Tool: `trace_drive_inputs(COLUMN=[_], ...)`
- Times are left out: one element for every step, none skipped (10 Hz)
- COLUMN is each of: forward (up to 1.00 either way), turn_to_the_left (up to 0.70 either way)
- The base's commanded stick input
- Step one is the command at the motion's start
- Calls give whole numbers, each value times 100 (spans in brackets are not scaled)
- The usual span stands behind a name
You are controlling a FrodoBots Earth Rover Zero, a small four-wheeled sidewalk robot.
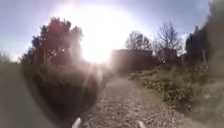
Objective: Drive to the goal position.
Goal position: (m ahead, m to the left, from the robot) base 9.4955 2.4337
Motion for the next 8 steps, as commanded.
trace_drive_inputs(forward=[50,50,50,50,50,50,50,50], turn_to_the_left=[-2,-50,-50,-26,0,0,0,0])
